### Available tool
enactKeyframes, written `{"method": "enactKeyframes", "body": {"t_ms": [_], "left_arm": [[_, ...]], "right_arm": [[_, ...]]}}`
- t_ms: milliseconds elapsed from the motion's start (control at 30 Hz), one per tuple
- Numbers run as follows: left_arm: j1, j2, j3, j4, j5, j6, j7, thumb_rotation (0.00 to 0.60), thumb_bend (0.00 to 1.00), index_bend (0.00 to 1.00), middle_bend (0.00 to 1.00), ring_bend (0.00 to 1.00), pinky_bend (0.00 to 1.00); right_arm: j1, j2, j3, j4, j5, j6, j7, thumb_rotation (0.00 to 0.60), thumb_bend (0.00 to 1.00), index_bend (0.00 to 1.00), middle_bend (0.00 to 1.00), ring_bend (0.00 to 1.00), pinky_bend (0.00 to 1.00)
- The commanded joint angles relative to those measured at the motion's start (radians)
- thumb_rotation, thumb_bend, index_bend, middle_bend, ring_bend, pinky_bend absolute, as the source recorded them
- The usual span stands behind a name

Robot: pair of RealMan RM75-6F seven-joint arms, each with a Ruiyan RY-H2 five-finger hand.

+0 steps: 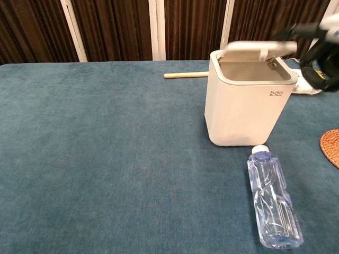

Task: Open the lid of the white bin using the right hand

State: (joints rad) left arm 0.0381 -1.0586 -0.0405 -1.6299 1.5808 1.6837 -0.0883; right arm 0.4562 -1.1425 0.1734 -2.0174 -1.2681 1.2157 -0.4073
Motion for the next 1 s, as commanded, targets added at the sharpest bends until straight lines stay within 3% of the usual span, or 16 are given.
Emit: {"method": "enactKeyframes", "body": {"t_ms": [33, 200, 300, 500, 733, 1000], "left_arm": [[-0.001, -0.001, 0.001, -0.001, 0.001, -0.002, 0.003, 0.6, 0.16, 0.16, 0.02, 0.0, 0.0], [-0.002, -0.003, 0.006, -0.006, 0.013, -0.002, 0.014, 0.6, 0.16, 0.16, 0.02, 0.0, 0.0], [0.0, -0.003, 0.006, -0.007, 0.013, 0.0, 0.017, 0.6, 0.16, 0.16, 0.02, 0.0, 0.0], [-0.002, -0.003, 0.007, -0.01, 0.011, -0.006, 0.028, 0.6, 0.16, 0.16, 0.02, 0.0, 0.0], [-0.008, 0.001, 0.015, -0.018, 0.009, -0.032, 0.057, 0.6, 0.16, 0.16, 0.02, 0.0, 0.0], [-0.012, 0.006, 0.015, -0.022, 0.009, -0.039, 0.065, 0.6, 0.16, 0.16, 0.03, 0.0, 0.0]], "right_arm": [[-0.1, 0.026, -0.003, 0.028, -0.093, 0.151, 0.119, 0.6, 0.52, 0.09, 0.51, 0.62, 0.71], [-0.173, 0.019, -0.036, 0.112, -0.11, 0.235, 0.163, 0.6, 0.42, 0.09, 0.36, 0.44, 0.48], [-0.197, 0.011, -0.053, 0.156, -0.103, 0.241, 0.201, 0.6, 0.39, 0.09, 0.32, 0.39, 0.39], [-0.261, -0.085, -0.101, 0.347, -0.166, 0.334, 0.211, 0.6, 0.33, 0.09, 0.26, 0.31, 0.31], [-0.317, -0.17, -0.131, 0.514, -0.222, 0.412, 0.265, 0.6, 0.33, 0.09, 0.23, 0.26, 0.27], [-0.328, -0.162, -0.131, 0.557, -0.237, 0.406, 0.3, 0.6, 0.33, 0.09, 0.22, 0.25, 0.24]]}}
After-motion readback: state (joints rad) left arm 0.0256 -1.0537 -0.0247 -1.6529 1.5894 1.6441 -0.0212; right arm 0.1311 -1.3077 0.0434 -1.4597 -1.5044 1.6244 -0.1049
